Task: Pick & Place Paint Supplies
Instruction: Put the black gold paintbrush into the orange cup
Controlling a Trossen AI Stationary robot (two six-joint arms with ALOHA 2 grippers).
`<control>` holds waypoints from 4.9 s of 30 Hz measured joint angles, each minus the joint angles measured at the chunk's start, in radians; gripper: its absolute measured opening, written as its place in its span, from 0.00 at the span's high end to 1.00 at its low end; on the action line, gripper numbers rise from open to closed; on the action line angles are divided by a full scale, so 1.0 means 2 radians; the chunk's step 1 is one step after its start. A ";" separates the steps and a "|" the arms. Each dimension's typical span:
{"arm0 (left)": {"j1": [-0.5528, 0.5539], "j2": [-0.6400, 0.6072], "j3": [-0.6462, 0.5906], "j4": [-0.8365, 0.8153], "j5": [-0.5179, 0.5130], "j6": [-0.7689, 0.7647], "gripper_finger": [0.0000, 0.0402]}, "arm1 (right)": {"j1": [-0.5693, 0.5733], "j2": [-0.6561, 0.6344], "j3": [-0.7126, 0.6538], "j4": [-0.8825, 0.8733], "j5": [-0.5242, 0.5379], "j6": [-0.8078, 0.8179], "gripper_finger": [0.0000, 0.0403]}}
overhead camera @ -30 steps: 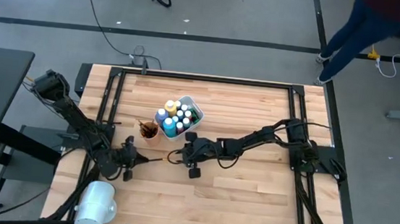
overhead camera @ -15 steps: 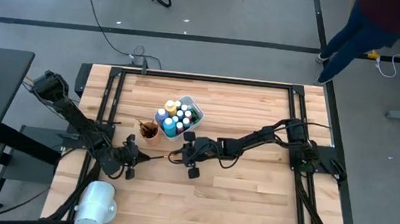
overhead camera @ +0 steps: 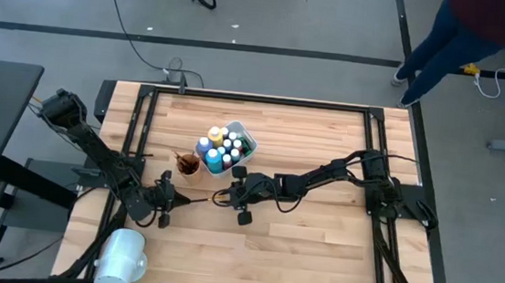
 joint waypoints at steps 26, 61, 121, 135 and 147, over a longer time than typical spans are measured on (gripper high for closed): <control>0.000 0.000 0.008 0.017 0.005 -0.061 0.82 | 0.014 -0.013 0.000 -0.009 0.000 -0.033 0.99; 0.214 0.188 0.478 -0.378 0.244 0.186 0.62 | 0.023 -0.141 0.000 -0.227 0.013 -0.007 0.99; 0.176 0.216 0.499 -0.446 0.118 0.168 0.92 | 0.062 -0.230 0.000 -0.342 0.173 -0.002 0.74; 0.094 0.097 0.533 -0.450 -0.181 0.168 0.93 | 0.068 -0.263 0.000 -0.394 0.169 0.041 0.74; 0.095 0.048 0.392 -0.449 -0.402 -0.020 0.92 | 0.068 -0.264 0.000 -0.390 0.169 0.042 0.74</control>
